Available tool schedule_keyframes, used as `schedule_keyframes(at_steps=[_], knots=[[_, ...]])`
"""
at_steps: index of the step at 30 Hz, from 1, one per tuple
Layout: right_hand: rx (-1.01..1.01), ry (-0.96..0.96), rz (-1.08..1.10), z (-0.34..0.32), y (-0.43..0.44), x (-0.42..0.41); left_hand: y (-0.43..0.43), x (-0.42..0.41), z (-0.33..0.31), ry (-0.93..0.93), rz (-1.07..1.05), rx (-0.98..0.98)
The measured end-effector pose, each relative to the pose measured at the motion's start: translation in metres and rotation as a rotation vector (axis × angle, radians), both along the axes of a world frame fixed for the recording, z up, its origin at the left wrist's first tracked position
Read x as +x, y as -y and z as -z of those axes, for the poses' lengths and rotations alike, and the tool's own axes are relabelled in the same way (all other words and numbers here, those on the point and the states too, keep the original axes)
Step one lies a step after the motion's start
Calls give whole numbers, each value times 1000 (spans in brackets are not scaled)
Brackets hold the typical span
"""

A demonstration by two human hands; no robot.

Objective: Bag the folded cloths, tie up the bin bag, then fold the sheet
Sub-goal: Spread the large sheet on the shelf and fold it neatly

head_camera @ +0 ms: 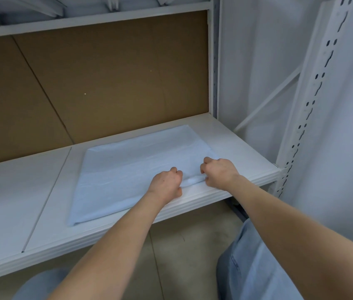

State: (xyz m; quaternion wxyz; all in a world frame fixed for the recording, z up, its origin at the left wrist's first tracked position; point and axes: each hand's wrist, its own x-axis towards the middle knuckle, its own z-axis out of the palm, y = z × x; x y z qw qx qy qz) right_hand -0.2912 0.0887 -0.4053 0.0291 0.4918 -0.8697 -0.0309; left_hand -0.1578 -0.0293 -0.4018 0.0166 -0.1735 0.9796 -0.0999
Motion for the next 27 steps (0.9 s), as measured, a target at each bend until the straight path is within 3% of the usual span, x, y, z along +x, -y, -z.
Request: schedule_keyframes(at_steps=[9, 16, 22, 27], knots=[[-21, 40, 94, 6, 8, 9, 1, 2, 1, -8, -1, 32], [17, 343, 118, -8, 6, -5, 9, 19, -2, -55, -1, 228], [-96, 351, 45, -6, 11, 3, 44, 71, -9, 21, -108, 89], [-50, 324, 57, -3, 10, 6, 53, 92, -2, 33, -151, 45]])
